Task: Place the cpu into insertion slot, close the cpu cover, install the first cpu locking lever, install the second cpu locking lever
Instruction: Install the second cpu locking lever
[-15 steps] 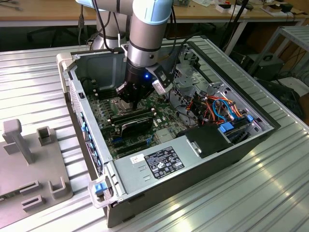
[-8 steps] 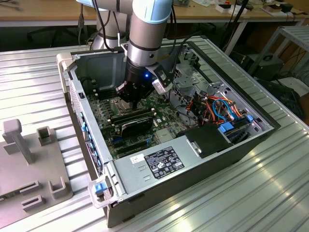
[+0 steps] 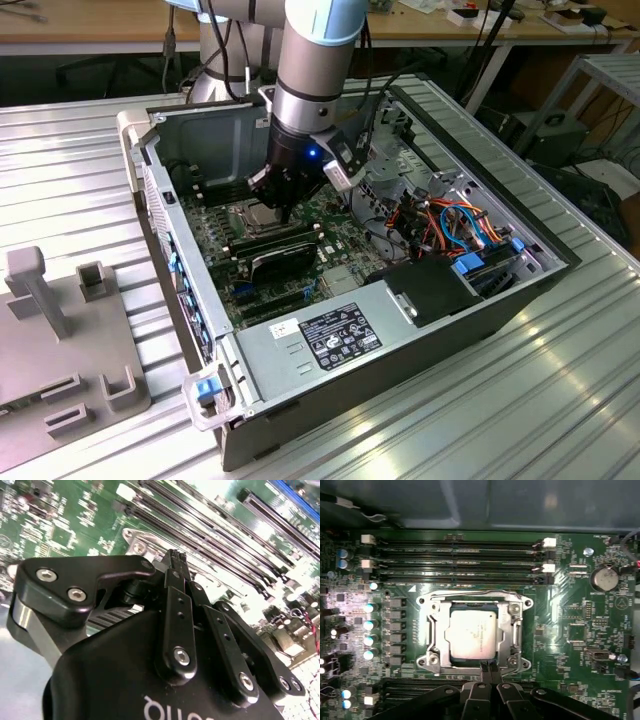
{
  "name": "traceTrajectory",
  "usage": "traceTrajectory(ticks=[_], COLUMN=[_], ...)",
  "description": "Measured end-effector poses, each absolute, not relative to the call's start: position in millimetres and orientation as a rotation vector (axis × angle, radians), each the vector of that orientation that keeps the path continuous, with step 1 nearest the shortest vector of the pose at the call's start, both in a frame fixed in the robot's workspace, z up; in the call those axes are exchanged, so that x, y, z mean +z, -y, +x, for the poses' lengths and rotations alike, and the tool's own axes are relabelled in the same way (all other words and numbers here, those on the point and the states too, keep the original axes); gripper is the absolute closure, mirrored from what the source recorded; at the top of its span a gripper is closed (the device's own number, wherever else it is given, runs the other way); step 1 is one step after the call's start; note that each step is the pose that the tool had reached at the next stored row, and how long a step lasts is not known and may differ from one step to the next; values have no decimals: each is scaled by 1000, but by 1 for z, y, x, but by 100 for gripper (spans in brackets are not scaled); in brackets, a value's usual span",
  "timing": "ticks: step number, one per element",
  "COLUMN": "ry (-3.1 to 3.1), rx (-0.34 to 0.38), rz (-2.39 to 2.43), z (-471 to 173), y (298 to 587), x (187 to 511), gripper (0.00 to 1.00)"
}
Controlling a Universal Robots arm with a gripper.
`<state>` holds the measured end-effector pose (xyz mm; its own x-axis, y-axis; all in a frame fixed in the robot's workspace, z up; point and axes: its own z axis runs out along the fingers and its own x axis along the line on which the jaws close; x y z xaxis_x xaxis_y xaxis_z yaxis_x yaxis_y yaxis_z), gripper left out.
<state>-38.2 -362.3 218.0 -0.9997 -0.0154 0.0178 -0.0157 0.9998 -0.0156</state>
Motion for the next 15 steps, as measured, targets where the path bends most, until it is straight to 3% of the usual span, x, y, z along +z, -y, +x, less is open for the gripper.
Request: traceTrajectory(ticks=[15], ry=[3123], rx=[24], rz=[24], z=[-23], y=[370], x=[218], gripper=[89])
